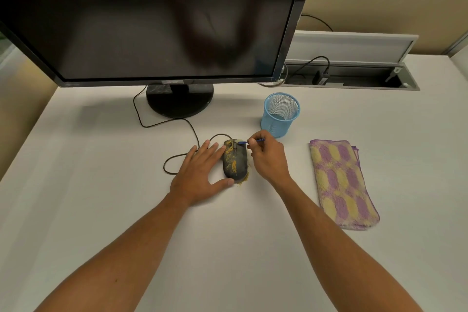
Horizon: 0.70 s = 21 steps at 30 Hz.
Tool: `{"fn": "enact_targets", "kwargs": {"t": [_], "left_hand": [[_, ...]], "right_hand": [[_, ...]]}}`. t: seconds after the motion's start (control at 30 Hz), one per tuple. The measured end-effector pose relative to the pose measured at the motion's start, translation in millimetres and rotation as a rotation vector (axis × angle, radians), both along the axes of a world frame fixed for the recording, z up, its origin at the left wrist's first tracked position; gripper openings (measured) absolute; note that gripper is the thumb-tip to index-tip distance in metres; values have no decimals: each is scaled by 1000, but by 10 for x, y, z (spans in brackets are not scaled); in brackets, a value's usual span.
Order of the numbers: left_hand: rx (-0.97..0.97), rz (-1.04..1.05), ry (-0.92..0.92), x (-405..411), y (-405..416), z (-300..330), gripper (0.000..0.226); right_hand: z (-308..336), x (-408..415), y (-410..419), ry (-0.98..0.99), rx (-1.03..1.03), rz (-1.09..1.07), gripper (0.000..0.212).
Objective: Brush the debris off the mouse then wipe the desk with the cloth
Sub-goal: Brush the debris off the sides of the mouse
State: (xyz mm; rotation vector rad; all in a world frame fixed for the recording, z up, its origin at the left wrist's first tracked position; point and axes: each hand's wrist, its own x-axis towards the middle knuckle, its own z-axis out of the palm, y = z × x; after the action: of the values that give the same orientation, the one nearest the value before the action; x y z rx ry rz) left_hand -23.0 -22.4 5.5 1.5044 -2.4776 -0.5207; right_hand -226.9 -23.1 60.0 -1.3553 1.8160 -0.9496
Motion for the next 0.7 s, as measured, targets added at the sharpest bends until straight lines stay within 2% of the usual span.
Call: {"fn": "enact_targets", "kwargs": {"t": [0.23,0.6,0.7], "left_hand": [[-20,-1,-3,2,3,-15,89],[-41,-6,-4,7,-2,-30,89],[-31,-6,-3,9,-1,-23,89]], "right_hand": [[-10,-69,335,-5,14,-2,6],[-135,8,1015,-209,17,-82,10],[-53,-5,970,-256,-48,-153,10]]}}
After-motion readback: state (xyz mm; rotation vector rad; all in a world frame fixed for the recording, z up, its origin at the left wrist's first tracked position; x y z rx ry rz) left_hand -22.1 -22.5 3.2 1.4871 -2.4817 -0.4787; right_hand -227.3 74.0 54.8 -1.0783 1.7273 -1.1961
